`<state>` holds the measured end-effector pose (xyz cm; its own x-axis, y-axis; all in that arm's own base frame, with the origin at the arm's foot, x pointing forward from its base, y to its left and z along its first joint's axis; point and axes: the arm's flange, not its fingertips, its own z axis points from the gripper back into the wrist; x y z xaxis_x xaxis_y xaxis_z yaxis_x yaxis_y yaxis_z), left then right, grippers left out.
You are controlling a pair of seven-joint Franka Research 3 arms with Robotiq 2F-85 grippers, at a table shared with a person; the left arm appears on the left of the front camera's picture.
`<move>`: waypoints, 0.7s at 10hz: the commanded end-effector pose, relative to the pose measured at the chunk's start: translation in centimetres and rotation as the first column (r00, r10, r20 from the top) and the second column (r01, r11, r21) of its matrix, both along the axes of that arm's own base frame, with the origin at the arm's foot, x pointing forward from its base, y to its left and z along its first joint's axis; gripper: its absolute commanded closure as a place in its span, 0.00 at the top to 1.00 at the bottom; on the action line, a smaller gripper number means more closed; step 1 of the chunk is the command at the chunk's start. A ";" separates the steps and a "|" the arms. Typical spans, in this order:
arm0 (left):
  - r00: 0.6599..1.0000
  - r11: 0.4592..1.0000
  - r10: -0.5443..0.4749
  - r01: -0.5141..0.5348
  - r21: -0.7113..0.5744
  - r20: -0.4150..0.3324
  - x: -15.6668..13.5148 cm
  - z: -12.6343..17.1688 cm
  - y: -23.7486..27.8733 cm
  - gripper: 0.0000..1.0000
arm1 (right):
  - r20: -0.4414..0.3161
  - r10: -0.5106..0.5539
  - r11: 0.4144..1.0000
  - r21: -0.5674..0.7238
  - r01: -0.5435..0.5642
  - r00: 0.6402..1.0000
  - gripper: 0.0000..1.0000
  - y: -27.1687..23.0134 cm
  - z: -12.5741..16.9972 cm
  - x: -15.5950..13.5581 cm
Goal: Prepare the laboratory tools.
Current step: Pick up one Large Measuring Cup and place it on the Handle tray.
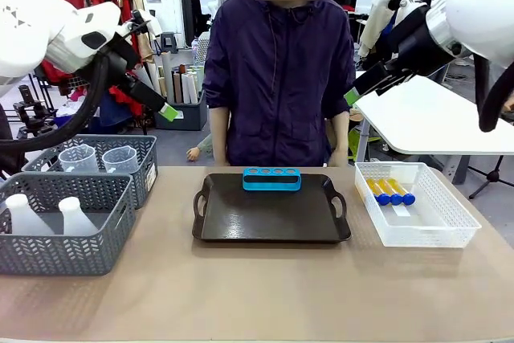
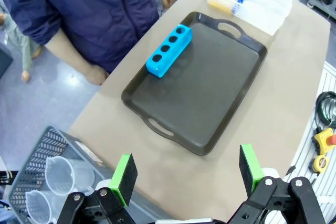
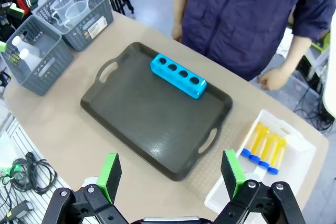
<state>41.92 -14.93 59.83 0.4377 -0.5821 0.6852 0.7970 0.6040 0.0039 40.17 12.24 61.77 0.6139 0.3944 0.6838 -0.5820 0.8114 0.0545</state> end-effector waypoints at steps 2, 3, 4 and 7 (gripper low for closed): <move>1.000 1.000 0.000 0.000 0.002 0.007 0.0 0.2 0.0 1.00 | -0.003 0.002 1.000 0.001 -0.002 1.000 1.00 0.1 -0.1 0.0; 1.000 1.000 0.000 0.000 0.002 0.007 0.0 0.2 0.0 1.00 | -0.003 0.002 1.000 0.001 -0.002 1.000 1.00 0.1 -0.1 0.0; 1.000 1.000 0.000 0.000 0.002 0.007 0.0 0.2 0.0 1.00 | -0.003 0.002 1.000 0.001 -0.002 1.000 1.00 0.1 -0.1 0.0; 1.000 1.000 0.000 0.000 0.002 0.007 0.0 0.2 0.0 1.00 | -0.003 0.002 1.000 0.001 -0.002 1.000 1.00 0.1 -0.1 0.0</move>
